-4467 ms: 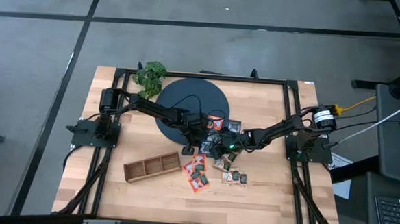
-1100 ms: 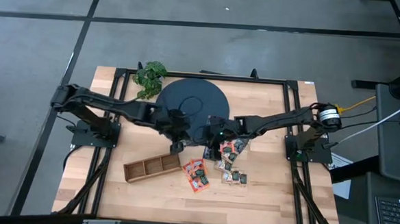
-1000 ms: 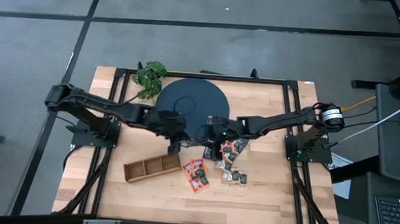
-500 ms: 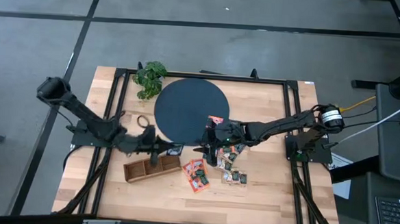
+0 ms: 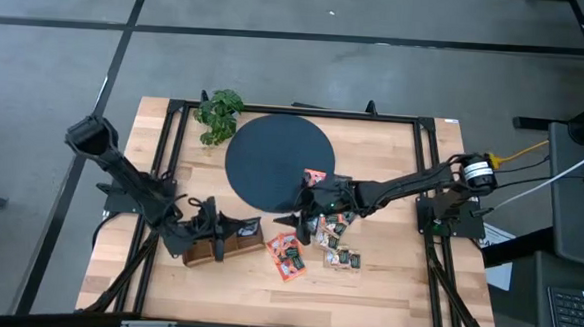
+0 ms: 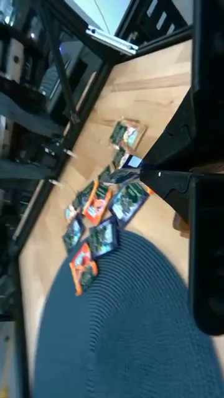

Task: Pick & Place Tea
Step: Put the purple tea bag into the right section of the wooden organizer, then adjust the wooden organizer

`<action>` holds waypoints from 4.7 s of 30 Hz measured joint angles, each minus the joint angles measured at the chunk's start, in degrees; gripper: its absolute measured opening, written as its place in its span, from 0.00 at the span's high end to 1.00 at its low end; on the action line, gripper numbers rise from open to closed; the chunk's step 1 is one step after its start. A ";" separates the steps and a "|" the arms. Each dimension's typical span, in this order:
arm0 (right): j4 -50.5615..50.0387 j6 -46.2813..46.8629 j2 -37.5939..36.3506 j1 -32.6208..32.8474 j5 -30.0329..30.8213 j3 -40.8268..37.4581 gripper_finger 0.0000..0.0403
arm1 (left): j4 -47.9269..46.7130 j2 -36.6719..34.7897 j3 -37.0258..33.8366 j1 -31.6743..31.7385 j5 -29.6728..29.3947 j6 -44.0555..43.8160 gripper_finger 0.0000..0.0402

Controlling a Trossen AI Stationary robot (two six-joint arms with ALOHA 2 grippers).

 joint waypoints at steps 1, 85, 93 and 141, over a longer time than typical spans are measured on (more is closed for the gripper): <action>1.05 0.20 0.54 0.00 -0.72 0.02 0.62 | 1.80 0.63 0.00 -0.14 -0.67 1.75 1.00; -13.59 -14.26 26.19 -1.20 -7.99 28.15 1.00 | -6.91 -15.73 0.04 -3.94 1.69 15.97 0.69; -15.07 -12.57 26.17 -1.53 -2.44 28.15 1.00 | -7.01 -15.71 0.04 -3.95 1.80 16.10 0.69; -13.42 2.52 -1.33 0.43 -3.87 -2.25 0.63 | -8.16 -5.11 7.82 11.09 24.79 13.54 0.69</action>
